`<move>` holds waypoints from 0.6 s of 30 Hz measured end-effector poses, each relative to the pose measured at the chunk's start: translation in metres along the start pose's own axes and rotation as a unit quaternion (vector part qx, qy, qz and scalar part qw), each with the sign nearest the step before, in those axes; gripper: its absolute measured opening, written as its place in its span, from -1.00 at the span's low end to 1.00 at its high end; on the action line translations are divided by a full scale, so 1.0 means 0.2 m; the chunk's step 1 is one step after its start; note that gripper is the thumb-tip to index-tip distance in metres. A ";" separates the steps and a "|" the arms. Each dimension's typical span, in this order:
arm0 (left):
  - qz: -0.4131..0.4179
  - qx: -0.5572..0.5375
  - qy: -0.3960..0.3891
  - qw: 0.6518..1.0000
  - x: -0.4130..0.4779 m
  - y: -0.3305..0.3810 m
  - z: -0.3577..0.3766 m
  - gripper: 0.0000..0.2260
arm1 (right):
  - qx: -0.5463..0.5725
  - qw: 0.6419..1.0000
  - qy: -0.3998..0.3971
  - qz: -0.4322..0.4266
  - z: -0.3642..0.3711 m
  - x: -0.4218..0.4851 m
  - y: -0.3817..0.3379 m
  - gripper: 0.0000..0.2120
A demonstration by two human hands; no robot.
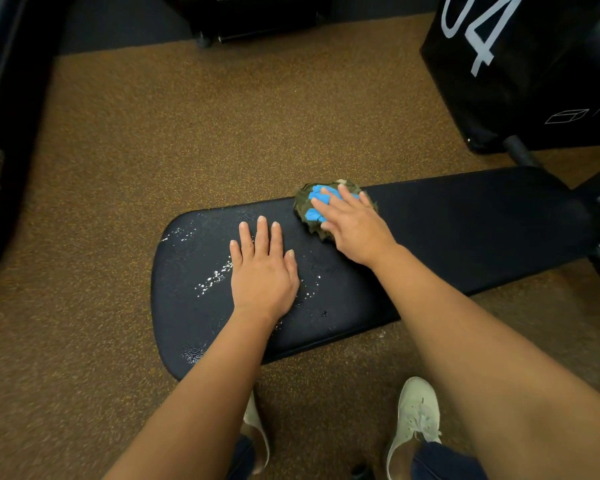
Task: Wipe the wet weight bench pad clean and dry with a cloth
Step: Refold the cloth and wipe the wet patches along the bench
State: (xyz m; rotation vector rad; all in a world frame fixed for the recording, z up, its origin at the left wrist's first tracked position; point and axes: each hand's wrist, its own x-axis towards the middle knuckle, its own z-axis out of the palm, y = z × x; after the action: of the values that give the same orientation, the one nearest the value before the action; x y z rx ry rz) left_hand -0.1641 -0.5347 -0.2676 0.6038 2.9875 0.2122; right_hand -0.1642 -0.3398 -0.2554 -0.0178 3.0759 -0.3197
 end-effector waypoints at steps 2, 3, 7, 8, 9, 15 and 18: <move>-0.006 0.001 0.004 1.000 0.01 -0.02 0.00 -0.40 | -0.010 0.998 -0.009 0.053 0.00 0.06 -0.05 -0.54; -0.006 0.003 0.008 1.000 0.01 -0.02 0.00 -0.39 | -0.013 0.998 -0.007 0.068 0.00 0.09 -0.09 -0.54; -0.008 0.000 0.007 1.000 0.01 -0.02 0.00 -0.36 | 0.003 1.000 -0.005 -0.006 0.01 0.06 -0.11 -0.55; -0.008 -0.001 0.005 1.000 0.01 -0.02 0.00 -0.36 | 0.019 0.999 -0.006 -0.034 0.01 0.03 -0.07 -0.56; -0.007 0.001 0.002 1.000 0.01 -0.02 -0.01 -0.36 | 0.031 0.998 -0.003 -0.054 0.00 0.01 -0.02 -0.57; -0.005 0.005 0.014 1.000 0.01 -0.02 0.00 -0.38 | 0.000 0.999 0.003 0.053 0.00 0.12 -0.08 -0.56; -0.006 0.006 0.008 1.000 0.01 -0.02 -0.01 -0.39 | -0.004 1.000 -0.006 0.012 0.01 0.14 -0.18 -0.56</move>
State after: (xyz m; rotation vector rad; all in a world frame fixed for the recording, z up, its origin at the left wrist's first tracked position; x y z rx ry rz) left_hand -0.1677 -0.5383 -0.2672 0.5871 3.0094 0.1996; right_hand -0.1910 -0.3751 -0.2505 0.0163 3.0639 -0.3049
